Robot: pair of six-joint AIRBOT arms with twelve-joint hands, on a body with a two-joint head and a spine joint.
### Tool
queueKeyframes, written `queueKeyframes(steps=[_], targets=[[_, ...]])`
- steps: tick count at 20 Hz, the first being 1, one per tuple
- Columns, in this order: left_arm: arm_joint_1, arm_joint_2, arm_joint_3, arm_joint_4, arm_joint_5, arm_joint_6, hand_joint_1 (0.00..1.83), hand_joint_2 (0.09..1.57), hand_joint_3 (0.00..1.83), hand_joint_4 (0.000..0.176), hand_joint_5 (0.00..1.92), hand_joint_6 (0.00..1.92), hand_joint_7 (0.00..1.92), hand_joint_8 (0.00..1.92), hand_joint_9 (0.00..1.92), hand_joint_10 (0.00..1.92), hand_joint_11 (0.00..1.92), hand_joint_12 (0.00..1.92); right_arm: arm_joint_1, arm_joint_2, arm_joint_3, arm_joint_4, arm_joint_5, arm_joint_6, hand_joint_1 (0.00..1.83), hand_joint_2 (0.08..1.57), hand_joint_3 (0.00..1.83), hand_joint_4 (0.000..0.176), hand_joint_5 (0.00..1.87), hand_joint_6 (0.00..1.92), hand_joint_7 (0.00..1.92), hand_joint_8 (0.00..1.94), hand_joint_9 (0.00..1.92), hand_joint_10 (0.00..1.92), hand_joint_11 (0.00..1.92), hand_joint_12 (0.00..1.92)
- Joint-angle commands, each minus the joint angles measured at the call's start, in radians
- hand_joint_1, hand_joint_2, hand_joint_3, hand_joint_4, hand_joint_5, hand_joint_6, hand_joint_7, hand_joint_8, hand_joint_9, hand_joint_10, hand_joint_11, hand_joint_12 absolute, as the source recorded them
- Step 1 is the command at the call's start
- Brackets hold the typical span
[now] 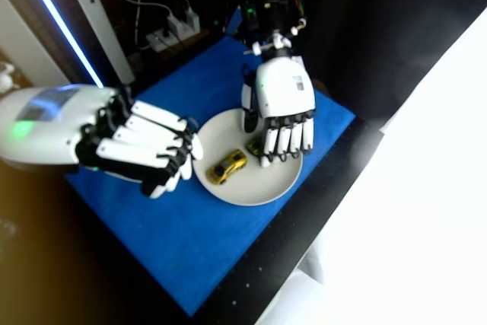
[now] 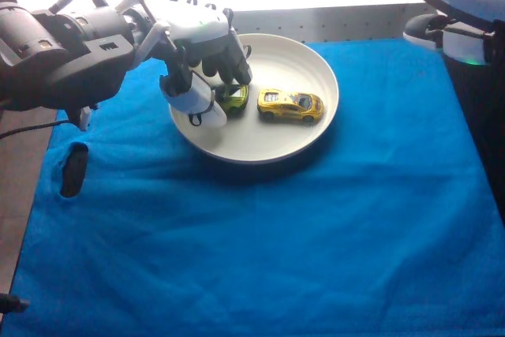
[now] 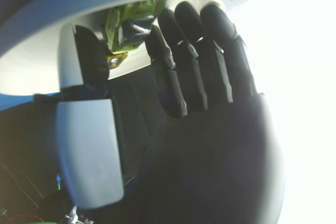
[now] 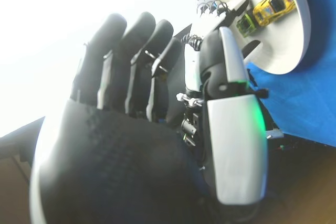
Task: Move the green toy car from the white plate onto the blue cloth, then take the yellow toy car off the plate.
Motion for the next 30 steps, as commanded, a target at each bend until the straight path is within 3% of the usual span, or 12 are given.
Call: queueKeyframes(steps=[1, 5, 6, 8, 11, 12, 16, 19, 20, 22, 27, 30], targets=[[-0.004, -0.008, 0.005, -0.004, -0.089, 0.000, 1.10, 1.00, 0.00, 0.000, 0.83, 0.01, 0.64, 0.80, 0.54, 1.27, 0.44, 1.74, 0.007, -0.003, -0.002, 0.006, 0.120, -0.001, 1.21, 1.14, 0.00, 0.000, 0.45, 0.85, 0.51, 0.94, 0.44, 1.43, 0.26, 1.92], [0.000, -0.010, 0.008, -0.006, -0.089, 0.000, 1.14, 1.04, 0.01, 0.000, 0.94, 0.06, 0.71, 1.12, 0.67, 1.38, 0.50, 1.80, 0.006, -0.003, -0.002, 0.006, 0.120, -0.001, 1.24, 1.13, 0.00, 0.000, 0.45, 0.84, 0.51, 0.96, 0.44, 1.42, 0.24, 1.92], [0.001, -0.011, 0.009, -0.008, -0.089, 0.000, 1.22, 1.17, 0.00, 0.000, 0.83, 0.85, 0.89, 1.26, 0.68, 1.32, 0.35, 1.83, 0.006, -0.003, -0.003, 0.006, 0.120, -0.001, 1.24, 1.13, 0.00, 0.000, 0.46, 0.84, 0.50, 0.96, 0.43, 1.41, 0.23, 1.92], [0.004, -0.013, 0.012, -0.013, -0.089, 0.000, 1.20, 1.20, 0.00, 0.000, 0.75, 1.19, 0.89, 1.30, 0.66, 1.27, 0.32, 1.76, 0.006, -0.003, -0.003, 0.006, 0.120, -0.001, 1.24, 1.12, 0.00, 0.000, 0.46, 0.85, 0.52, 0.93, 0.44, 1.39, 0.24, 1.92], [0.007, -0.014, 0.014, -0.019, -0.089, 0.000, 1.20, 1.19, 0.00, 0.000, 0.78, 1.17, 0.90, 1.27, 0.69, 1.22, 0.47, 1.72, 0.006, -0.003, -0.003, 0.006, 0.120, -0.001, 1.23, 1.12, 0.00, 0.000, 0.48, 0.81, 0.54, 0.88, 0.47, 1.36, 0.25, 1.92], [0.008, -0.015, 0.015, -0.022, -0.090, 0.000, 1.18, 1.20, 0.00, 0.000, 0.76, 1.26, 0.85, 1.28, 0.68, 1.13, 0.30, 1.65, 0.006, -0.003, -0.003, 0.006, 0.120, -0.001, 1.24, 1.12, 0.00, 0.000, 0.47, 0.83, 0.52, 0.88, 0.44, 1.38, 0.22, 1.92], [0.009, -0.014, 0.015, -0.030, -0.096, 0.000, 1.19, 1.20, 0.00, 0.000, 0.77, 1.21, 0.88, 1.28, 0.71, 1.12, 0.14, 1.67, 0.006, -0.003, -0.004, 0.006, 0.120, -0.001, 1.25, 1.11, 0.00, 0.000, 0.46, 0.85, 0.51, 0.93, 0.40, 1.40, 0.19, 1.92], [0.009, -0.011, 0.014, -0.036, -0.107, 0.000, 1.34, 1.19, 0.00, 0.000, 0.76, 1.20, 0.84, 1.24, 0.76, 1.47, 0.61, 1.69, 0.005, -0.003, -0.003, 0.006, 0.120, -0.001, 1.23, 1.12, 0.00, 0.000, 0.47, 0.85, 0.54, 0.90, 0.46, 1.33, 0.23, 1.92], [0.008, -0.008, 0.010, -0.039, -0.114, 0.000, 1.22, 1.20, 0.00, 0.000, 0.76, 1.22, 0.86, 1.29, 0.73, 1.29, 0.41, 1.71, 0.005, -0.003, -0.003, 0.006, 0.120, -0.001, 1.23, 1.12, 0.00, 0.000, 0.47, 0.84, 0.54, 0.89, 0.45, 1.31, 0.21, 1.92], [0.008, 0.004, -0.004, -0.042, -0.130, -0.001, 1.34, 1.20, 0.00, 0.000, 0.76, 1.21, 0.84, 1.25, 0.71, 1.51, 0.33, 1.67, 0.005, -0.003, -0.003, 0.006, 0.120, -0.001, 1.23, 1.13, 0.00, 0.000, 0.47, 0.84, 0.53, 0.88, 0.44, 1.31, 0.24, 1.92], [0.004, 0.040, -0.050, -0.042, -0.176, 0.000, 1.35, 1.20, 0.00, 0.000, 0.73, 1.18, 0.82, 1.27, 0.79, 1.49, 0.55, 1.70, 0.005, -0.003, -0.003, 0.006, 0.120, -0.001, 1.20, 1.13, 0.00, 0.000, 0.48, 0.78, 0.55, 0.86, 0.48, 1.32, 0.30, 1.90], [0.004, 0.083, -0.098, -0.042, -0.220, 0.000, 1.20, 1.19, 0.00, 0.000, 0.78, 1.17, 0.89, 1.29, 0.84, 1.24, 0.71, 1.70, 0.005, -0.003, -0.003, 0.006, 0.120, -0.001, 1.19, 1.13, 0.00, 0.000, 0.50, 0.77, 0.55, 0.89, 0.46, 1.33, 0.30, 1.89]])
